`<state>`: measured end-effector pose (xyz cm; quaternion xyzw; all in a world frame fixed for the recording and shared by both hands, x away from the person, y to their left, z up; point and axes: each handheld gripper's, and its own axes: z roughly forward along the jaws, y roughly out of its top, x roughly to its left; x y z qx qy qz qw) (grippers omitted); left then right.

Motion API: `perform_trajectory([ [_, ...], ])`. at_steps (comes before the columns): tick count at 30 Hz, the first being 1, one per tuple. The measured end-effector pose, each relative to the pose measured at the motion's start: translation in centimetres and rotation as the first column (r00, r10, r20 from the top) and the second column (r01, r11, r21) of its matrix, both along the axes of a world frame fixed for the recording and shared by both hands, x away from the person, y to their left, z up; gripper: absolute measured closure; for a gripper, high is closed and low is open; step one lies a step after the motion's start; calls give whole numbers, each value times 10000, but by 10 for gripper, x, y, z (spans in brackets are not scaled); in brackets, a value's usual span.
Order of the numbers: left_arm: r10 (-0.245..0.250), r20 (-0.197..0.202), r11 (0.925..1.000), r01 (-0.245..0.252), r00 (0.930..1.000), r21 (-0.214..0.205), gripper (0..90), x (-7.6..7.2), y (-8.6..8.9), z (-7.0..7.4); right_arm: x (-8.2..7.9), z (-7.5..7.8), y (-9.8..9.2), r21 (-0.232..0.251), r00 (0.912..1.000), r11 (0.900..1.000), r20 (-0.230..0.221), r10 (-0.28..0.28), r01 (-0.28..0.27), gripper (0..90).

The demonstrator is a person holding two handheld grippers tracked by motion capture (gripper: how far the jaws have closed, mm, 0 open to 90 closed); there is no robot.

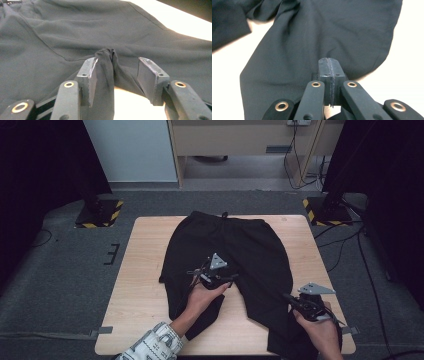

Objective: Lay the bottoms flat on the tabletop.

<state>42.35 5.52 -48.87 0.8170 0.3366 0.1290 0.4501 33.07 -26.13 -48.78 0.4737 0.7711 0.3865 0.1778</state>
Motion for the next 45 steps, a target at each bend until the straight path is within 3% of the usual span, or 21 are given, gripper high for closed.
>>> perform_trajectory([
  [6,-56,7,9998,56,10000,167,482,-1,-2,-4,17,10,-6,-184,9992,9994,296,-280,285,900],
  [12,-50,4,9997,50,10000,225,465,0,-5,-7,42,22,-16,79,9969,9974,313,-724,722,900],
  [13,-130,-164,9999,131,9998,82,459,0,-8,-9,49,18,-18,-91,9962,9963,131,-859,860,900],
  [18,-252,-73,9990,254,9997,375,434,-1,-19,-14,72,-19,-28,-776,9879,9892,-829,-1310,1247,900],
  [21,-218,-159,9991,224,9996,373,416,2,-28,-18,77,-33,-30,-700,9852,9878,-920,-1449,1388,900],
  [24,-275,-254,9977,290,9993,613,412,1,-39,-24,76,-35,-29,-463,9864,9897,-871,-1390,1354,887],
  [28,-97,-46,9886,103,9999,1505,432,-2,-53,-33,66,-25,-26,-387,9901,9914,-597,-1271,1249,783],
  [31,65,-66,9827,-52,10000,1853,555,-2,-57,-41,57,-18,-26,-273,9922,9926,-376,-1191,1182,691],
  [35,8,-134,9842,16,9999,1773,865,0,-51,-41,46,-11,-30,-239,9935,9933,-125,-1130,1126,636],
  [41,-37,76,9880,24,10000,1546,885,-6,-27,-24,35,-9,-44,-449,9879,9869,53,-1550,1551,622],
  [45,42,115,9871,-60,9999,1597,885,-9,-3,-14,29,-16,-55,-623,9844,9829,-210,-1749,1733,632],
])
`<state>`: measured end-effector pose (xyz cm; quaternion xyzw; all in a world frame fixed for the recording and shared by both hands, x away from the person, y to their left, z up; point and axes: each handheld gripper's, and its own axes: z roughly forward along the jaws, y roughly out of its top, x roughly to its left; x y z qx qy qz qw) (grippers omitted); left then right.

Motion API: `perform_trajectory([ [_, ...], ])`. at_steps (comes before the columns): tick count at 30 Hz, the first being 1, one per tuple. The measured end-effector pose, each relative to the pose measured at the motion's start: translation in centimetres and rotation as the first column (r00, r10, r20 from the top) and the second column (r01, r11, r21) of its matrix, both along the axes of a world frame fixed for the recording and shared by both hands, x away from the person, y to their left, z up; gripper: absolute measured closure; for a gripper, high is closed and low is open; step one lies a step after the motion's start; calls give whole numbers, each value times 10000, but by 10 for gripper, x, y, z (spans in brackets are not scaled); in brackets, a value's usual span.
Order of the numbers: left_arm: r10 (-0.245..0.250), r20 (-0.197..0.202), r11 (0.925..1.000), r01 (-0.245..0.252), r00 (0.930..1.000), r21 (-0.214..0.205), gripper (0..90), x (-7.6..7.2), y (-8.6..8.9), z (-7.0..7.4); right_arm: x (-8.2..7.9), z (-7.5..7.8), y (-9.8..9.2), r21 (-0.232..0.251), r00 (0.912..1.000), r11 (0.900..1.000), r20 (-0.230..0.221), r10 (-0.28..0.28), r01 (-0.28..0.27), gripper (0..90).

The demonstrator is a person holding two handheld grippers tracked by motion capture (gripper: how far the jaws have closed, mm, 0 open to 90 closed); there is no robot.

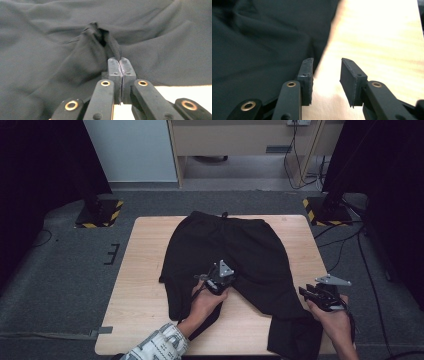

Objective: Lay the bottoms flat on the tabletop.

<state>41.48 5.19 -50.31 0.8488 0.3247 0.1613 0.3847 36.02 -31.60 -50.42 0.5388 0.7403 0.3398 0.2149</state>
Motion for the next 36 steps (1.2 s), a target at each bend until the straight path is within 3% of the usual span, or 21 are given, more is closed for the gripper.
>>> perform_trajectory([
  [5,35,-41,9999,-35,10000,-96,882,-1,23,1,-7,-12,3,-202,9984,9995,-501,242,-253,604],
  [8,70,-118,9998,-72,9999,-195,882,1,29,-1,-4,-13,9,-111,9981,9990,-448,425,-430,567],
  [13,46,-88,9989,-50,10000,-475,880,2,28,0,3,-9,21,307,9977,9977,-304,606,-596,526],
  [16,44,-38,9991,-45,10000,-415,878,2,27,0,4,-7,30,12,9936,9938,-191,1110,-1110,512],
  [20,51,-121,9990,-56,9999,-442,877,3,26,-2,2,-8,33,73,9934,9939,-307,1104,-1103,506],
  [22,39,-116,9987,-44,9999,-506,877,2,25,-2,3,-10,35,275,9925,9924,-194,1206,-1200,583],
  [26,42,-120,9983,-48,9999,-579,878,2,24,0,13,-12,43,496,9894,9884,-155,1444,-1434,900],
  [29,46,-127,9981,-54,9999,-620,878,1,25,1,19,-6,46,676,9875,9853,-30,1573,-1568,900],
  [33,201,-114,9978,-208,9997,-625,879,3,28,4,44,26,53,395,9892,9886,275,1441,-1451,900],
  [36,306,-198,9979,-317,9993,-566,879,5,32,3,69,35,56,212,9938,9936,175,1101,-1105,900],
])
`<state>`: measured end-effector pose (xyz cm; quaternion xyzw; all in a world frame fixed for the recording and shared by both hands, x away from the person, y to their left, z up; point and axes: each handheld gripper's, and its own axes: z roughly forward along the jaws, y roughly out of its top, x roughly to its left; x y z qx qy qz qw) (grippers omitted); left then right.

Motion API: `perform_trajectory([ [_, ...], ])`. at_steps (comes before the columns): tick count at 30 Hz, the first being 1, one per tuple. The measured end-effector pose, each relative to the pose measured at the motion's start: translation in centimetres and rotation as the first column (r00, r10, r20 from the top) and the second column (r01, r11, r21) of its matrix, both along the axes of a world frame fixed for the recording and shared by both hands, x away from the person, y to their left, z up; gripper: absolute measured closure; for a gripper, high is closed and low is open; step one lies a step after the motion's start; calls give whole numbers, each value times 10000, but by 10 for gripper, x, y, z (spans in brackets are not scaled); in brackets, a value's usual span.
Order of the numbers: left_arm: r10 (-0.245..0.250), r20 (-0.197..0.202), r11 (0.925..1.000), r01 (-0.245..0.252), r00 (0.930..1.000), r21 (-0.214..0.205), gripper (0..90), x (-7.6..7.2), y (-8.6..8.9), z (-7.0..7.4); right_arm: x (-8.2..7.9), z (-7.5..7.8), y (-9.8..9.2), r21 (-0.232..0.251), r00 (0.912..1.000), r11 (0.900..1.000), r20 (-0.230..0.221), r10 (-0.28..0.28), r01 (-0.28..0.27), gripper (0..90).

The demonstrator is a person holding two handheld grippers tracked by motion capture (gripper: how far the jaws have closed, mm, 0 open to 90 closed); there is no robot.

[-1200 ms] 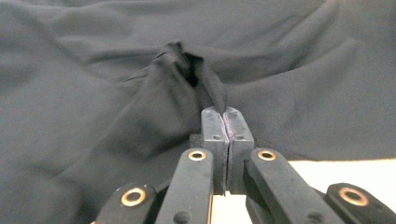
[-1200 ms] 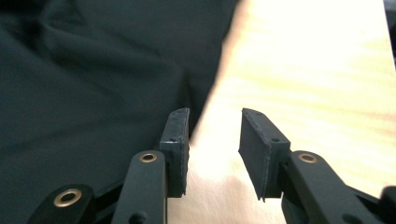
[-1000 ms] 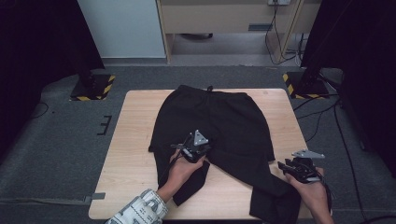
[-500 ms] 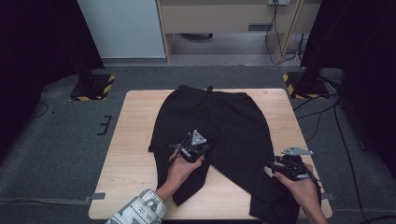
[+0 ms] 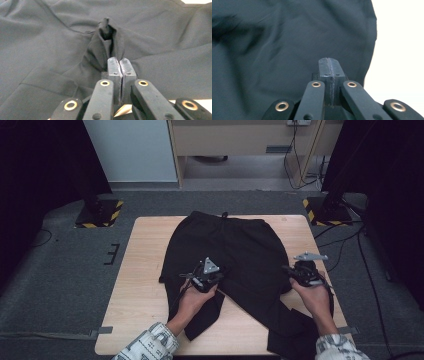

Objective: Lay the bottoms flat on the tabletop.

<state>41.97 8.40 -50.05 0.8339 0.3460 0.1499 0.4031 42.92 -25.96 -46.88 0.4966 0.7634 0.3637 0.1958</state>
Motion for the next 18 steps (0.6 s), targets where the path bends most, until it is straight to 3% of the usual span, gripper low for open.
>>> perform_trajectory([
  [1,0,0,10000,0,10000,0,879,0,0,0,0,0,0,0,10000,10000,0,0,0,900],
  [2,-48,-3,10000,47,10000,-40,879,0,1,-1,13,-4,1,-201,9995,9996,-229,-222,217,900],
  [3,-109,-11,9999,109,9999,-2,879,-1,1,-1,15,-7,0,-126,9992,9996,-301,-263,259,900],
  [6,-253,-37,9997,253,9997,18,879,-3,-2,-2,10,-13,-4,-19,9994,9998,-273,-198,198,900],
  [15,-198,-18,9997,198,9998,138,876,-3,-3,-3,-37,-18,-30,381,9999,9992,80,-123,120,692],
  [18,-153,-43,9998,154,9999,145,877,-2,-2,-4,-55,-20,-36,341,10000,9994,10,-33,32,652],
])
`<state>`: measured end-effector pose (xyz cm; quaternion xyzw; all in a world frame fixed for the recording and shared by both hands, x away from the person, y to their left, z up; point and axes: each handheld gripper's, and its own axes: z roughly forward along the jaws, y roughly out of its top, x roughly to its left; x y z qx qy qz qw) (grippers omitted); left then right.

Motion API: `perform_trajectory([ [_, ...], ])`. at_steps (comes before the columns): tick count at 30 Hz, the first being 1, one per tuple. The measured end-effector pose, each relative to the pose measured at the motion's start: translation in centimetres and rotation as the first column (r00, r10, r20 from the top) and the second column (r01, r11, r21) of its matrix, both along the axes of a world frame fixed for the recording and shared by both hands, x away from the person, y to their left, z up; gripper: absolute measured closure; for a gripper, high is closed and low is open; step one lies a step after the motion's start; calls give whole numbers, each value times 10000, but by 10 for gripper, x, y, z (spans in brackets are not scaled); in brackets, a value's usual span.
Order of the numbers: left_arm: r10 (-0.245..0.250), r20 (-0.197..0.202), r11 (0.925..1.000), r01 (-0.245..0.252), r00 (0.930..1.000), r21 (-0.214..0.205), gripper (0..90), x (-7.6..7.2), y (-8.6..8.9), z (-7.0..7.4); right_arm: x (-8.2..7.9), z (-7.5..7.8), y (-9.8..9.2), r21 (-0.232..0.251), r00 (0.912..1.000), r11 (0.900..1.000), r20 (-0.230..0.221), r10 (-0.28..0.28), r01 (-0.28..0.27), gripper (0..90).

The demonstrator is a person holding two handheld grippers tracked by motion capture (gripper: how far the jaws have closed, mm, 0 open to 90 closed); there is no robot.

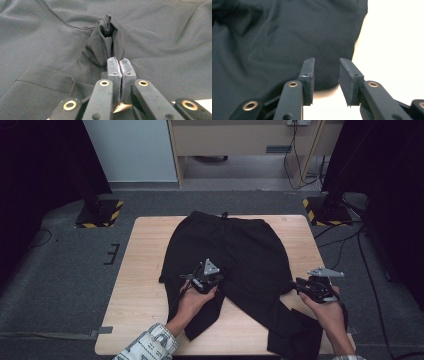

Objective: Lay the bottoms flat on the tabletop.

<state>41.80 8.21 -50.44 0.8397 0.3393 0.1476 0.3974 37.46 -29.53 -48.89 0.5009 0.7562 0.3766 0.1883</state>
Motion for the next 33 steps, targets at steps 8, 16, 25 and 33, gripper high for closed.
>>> perform_trajectory([
  [8,-44,37,10000,44,10000,41,877,-1,-1,0,-12,-22,10,-409,9955,9988,-910,249,-287,606],
  [16,-89,41,9999,89,10000,73,876,-2,-3,0,13,-27,36,-67,9964,9998,-831,172,-179,523],
  [25,-165,62,9998,164,9998,112,876,-3,-4,0,39,-38,76,-313,9966,9991,-788,258,-284,499],
  [33,-147,73,9998,146,9999,115,877,-3,-4,1,32,-31,74,-655,9977,9969,-564,389,-426,889],
])
